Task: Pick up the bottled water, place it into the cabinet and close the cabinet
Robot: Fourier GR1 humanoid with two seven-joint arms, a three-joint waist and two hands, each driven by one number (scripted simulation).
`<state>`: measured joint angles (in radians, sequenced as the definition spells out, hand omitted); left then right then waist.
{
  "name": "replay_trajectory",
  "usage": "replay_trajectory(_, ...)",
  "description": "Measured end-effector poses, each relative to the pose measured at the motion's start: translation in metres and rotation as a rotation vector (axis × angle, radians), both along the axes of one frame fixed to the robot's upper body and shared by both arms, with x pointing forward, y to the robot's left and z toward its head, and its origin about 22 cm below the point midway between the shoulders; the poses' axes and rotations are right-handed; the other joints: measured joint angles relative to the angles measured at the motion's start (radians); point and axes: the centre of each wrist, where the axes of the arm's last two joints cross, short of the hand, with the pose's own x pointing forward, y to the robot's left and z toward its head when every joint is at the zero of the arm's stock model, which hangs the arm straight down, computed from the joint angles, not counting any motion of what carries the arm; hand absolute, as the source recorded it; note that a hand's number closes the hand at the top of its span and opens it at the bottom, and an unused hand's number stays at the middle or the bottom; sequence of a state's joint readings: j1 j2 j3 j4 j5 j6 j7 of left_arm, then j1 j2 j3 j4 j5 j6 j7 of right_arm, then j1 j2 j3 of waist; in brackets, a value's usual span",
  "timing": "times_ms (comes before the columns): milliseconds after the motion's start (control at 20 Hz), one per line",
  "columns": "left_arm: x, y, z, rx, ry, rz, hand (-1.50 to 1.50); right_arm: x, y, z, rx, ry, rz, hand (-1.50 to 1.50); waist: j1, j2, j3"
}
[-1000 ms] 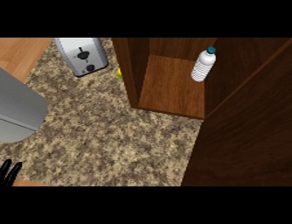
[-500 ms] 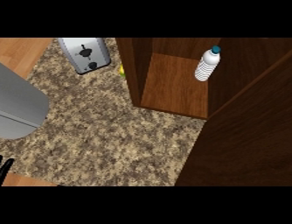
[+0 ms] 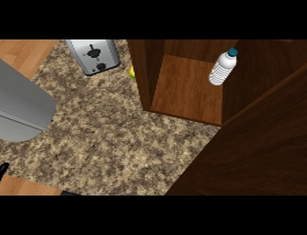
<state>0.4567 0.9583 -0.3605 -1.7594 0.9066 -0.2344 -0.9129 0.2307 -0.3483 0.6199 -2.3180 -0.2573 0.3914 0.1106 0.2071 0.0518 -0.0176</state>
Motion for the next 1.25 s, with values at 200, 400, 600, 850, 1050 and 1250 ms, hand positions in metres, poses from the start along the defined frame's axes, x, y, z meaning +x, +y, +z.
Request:
replay_trajectory(200, 0.001, 0.004, 0.002, -0.002, 0.001, 0.009, -1.5, 0.032, 0.004, -0.013, -0.006, 0.076, -0.065, 1.5, -0.004, -0.002, 0.006)
replay_trajectory(400, -0.001, 0.007, 0.003, -0.005, 0.013, 0.02, -1.5, 0.069, 0.011, -0.013, -0.002, 0.101, -0.175, 1.5, -0.019, -0.011, 0.009)
replay_trajectory(600, -0.005, 0.009, 0.001, -0.011, 0.032, 0.021, -1.5, 0.114, 0.025, -0.01, 0.002, 0.145, -0.328, 1.5, -0.038, -0.018, 0.011)
replay_trajectory(850, -0.007, 0.015, 0.002, -0.013, 0.044, 0.034, -1.5, 0.177, 0.043, 0.002, -0.037, 0.172, -0.436, 1.5, -0.061, -0.023, 0.014)
replay_trajectory(1050, -0.009, 0.015, 0.0, -0.021, 0.048, 0.036, -1.5, 0.203, 0.055, 0.002, -0.073, 0.2, -0.438, 1.5, -0.091, -0.041, 0.023)
replay_trajectory(1250, -0.005, 0.017, 0.002, -0.029, 0.041, 0.043, -1.5, 0.213, 0.064, -0.003, -0.086, 0.205, -0.4, 1.5, -0.117, -0.056, 0.028)
